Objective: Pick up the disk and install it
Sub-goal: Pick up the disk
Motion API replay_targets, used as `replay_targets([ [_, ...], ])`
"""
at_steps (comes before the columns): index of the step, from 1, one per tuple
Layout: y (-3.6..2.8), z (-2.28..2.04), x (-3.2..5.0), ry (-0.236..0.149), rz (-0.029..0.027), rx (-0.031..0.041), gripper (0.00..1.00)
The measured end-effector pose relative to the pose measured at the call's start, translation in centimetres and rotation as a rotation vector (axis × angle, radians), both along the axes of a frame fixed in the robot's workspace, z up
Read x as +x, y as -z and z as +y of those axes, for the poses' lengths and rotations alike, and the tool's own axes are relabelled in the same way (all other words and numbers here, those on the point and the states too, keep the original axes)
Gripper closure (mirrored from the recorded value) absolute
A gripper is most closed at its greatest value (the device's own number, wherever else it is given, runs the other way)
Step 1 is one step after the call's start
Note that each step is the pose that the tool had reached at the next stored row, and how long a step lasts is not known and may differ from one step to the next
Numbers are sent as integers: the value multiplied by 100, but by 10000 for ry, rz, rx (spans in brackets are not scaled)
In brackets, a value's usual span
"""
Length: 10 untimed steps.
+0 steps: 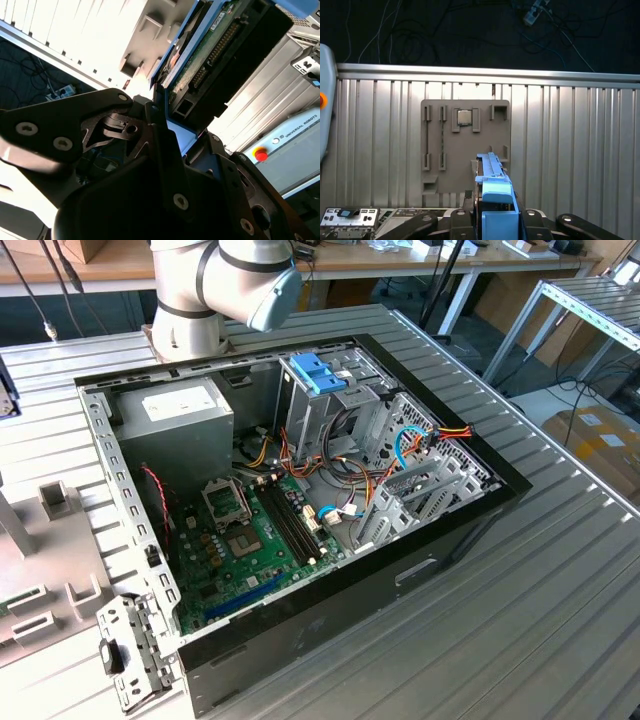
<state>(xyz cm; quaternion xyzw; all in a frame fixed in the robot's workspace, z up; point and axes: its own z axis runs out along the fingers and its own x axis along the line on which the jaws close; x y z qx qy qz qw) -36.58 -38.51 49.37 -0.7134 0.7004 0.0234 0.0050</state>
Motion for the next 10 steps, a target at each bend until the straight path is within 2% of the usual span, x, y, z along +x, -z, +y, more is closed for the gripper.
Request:
replay_targets([
  [10,2,-8,18,0,-1,1,63],
])
